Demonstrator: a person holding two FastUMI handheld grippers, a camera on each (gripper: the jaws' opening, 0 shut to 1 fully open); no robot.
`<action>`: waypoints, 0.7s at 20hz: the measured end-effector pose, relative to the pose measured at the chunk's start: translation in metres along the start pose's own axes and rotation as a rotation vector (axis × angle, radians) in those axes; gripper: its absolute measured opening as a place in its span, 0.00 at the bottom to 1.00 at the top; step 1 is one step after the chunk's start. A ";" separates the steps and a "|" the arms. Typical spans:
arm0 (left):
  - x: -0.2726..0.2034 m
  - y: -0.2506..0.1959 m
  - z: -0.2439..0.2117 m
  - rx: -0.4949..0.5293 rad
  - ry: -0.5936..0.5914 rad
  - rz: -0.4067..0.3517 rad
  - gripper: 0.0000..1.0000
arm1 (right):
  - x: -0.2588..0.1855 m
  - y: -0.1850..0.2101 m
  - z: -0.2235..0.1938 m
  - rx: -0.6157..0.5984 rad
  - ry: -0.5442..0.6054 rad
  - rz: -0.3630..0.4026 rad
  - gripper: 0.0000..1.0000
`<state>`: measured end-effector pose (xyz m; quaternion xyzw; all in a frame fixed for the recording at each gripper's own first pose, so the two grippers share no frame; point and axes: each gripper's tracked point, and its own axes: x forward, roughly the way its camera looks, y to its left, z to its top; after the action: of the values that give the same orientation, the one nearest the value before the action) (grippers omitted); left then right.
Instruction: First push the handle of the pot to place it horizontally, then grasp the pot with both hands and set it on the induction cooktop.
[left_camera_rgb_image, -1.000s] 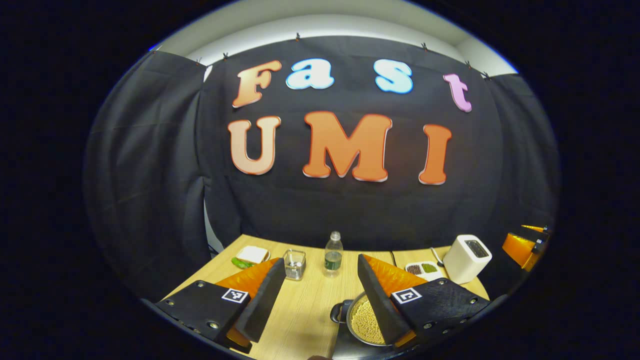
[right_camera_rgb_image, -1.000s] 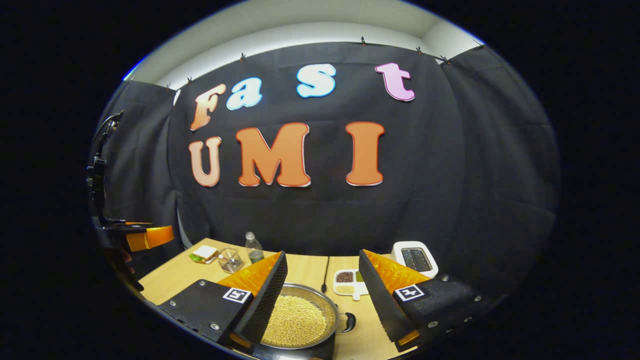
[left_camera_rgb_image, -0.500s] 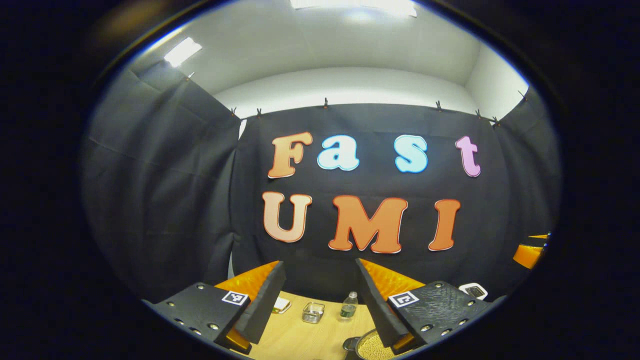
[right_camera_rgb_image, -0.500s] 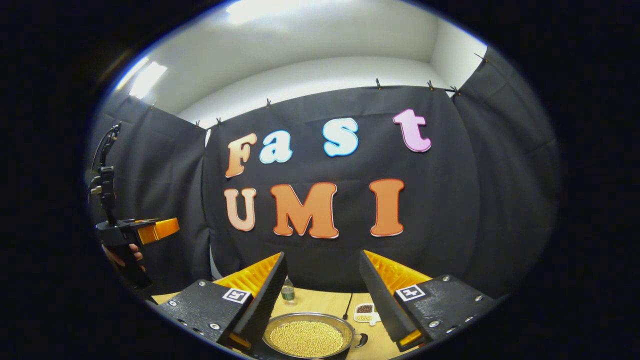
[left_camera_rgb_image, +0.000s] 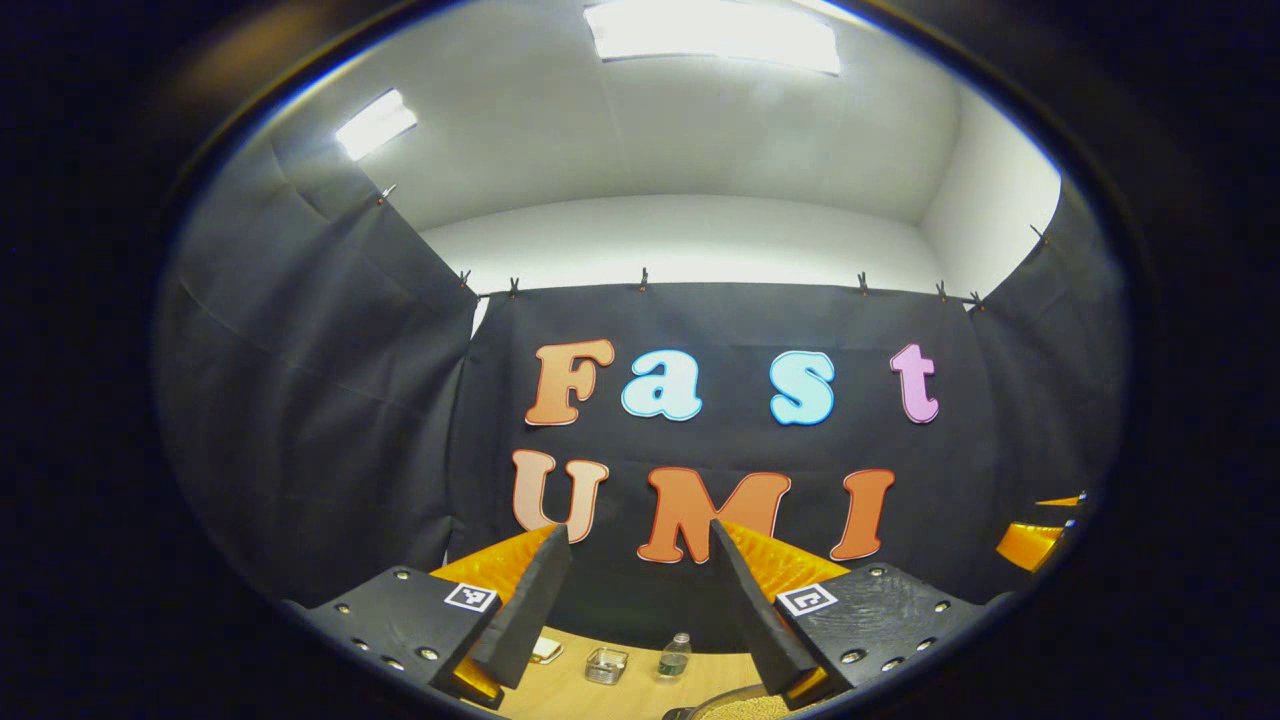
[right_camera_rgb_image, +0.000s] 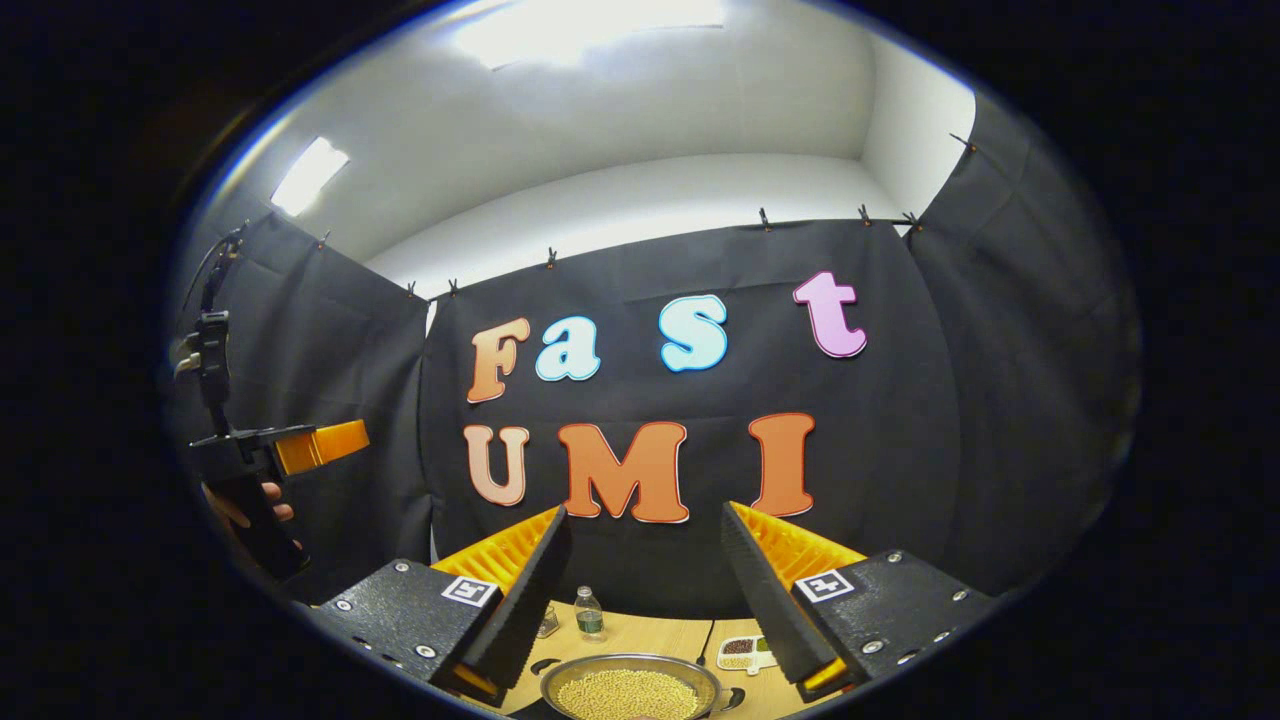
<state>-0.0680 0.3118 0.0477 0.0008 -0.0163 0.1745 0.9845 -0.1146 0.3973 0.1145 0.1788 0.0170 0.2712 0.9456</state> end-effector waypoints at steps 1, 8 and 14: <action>-0.002 0.001 0.005 0.007 -0.012 -0.001 0.85 | 0.000 0.001 -0.001 0.003 0.004 0.001 0.88; 0.001 0.004 0.000 0.026 -0.001 -0.001 0.84 | -0.004 -0.003 0.013 -0.026 -0.007 -0.009 0.93; 0.007 0.000 -0.013 0.040 0.029 -0.025 0.84 | -0.003 -0.008 0.016 -0.040 -0.011 -0.013 0.93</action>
<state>-0.0612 0.3138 0.0352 0.0183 0.0015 0.1625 0.9865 -0.1113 0.3843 0.1261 0.1611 0.0074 0.2642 0.9509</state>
